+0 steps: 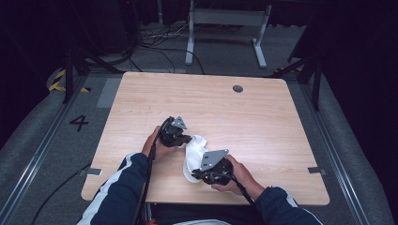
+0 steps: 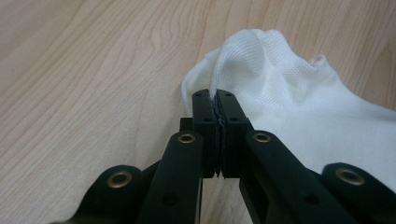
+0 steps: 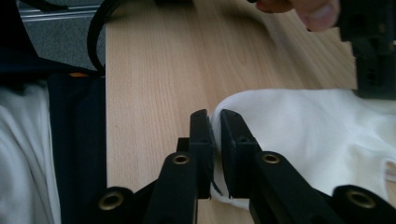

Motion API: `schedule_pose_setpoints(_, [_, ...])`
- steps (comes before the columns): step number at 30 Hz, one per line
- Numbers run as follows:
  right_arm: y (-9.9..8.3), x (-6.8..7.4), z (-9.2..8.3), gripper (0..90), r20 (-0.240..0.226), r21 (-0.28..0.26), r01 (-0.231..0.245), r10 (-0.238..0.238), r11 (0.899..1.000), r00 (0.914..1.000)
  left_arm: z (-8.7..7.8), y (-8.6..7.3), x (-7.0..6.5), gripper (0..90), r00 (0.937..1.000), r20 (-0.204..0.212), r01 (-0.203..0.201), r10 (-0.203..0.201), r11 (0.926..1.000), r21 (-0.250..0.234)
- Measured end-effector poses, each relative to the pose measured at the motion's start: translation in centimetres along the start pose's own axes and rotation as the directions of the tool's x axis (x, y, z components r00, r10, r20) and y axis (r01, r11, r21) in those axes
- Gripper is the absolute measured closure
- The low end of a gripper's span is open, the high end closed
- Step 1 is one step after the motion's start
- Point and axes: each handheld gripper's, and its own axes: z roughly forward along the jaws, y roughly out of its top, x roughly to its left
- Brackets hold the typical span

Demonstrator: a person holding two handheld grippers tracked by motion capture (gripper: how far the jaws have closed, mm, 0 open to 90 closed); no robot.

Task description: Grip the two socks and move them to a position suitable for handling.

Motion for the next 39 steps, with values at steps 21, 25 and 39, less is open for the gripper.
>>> schedule_pose_setpoints(21, [-3.3, -5.7, -3.9, 61.1, 0.188, -0.12, -0.143, 0.163, 0.983, 0.9685, -4.4, -2.8, -5.8, 66.3, 0.9848, 0.068, -0.158, 0.16, 0.9868, -0.036])
schedule_pose_setpoints(25, [-2.9, -7.4, -2.7, 60.2, 0.211, -0.13, -0.158, 0.183, 0.979, 0.9602, -3.7, -3.3, -7.6, 67.4, 0.9761, 0.113, -0.183, 0.185, 0.9826, -0.029])
schedule_pose_setpoints(39, [-3.9, -12.1, 1.4, 56.9, 0.263, -0.019, -0.261, 0.256, 0.965, 0.9301, -1.3, -3.5, -9.1, 68.3, 0.9586, 0.189, -0.217, 0.213, 0.9761, 0.002])
